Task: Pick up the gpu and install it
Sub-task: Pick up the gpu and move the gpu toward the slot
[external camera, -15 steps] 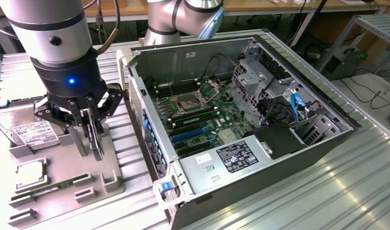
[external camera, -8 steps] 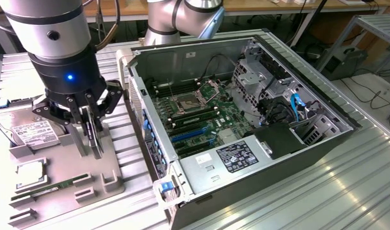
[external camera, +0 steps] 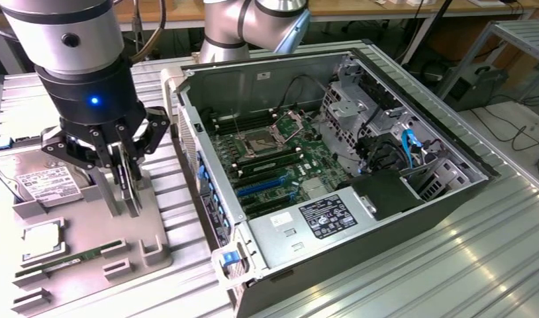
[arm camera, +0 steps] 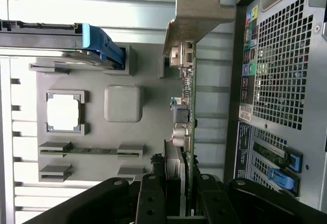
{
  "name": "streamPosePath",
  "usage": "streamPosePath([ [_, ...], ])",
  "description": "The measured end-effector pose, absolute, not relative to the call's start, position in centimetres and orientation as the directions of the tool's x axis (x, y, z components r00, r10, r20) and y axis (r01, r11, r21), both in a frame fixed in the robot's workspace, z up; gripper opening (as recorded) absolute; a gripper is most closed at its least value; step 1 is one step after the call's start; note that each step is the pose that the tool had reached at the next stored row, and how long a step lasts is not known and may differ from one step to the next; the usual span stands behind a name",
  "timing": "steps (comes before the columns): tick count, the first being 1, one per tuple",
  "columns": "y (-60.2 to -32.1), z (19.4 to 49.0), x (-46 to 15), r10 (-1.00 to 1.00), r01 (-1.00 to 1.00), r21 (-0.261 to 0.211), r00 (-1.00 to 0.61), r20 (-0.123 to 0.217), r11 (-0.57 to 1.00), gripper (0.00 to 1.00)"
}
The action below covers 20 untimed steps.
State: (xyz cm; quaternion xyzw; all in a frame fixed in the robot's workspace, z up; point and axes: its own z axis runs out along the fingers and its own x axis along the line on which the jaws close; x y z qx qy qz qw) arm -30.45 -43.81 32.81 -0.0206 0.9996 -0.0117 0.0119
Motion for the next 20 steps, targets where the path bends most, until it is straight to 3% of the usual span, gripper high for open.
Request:
streamPosePath([
  [20, -43.8, 35.4, -30.4, -0.042, -0.041, -0.024, -0.999, -0.022, 0.999, 0.28],
])
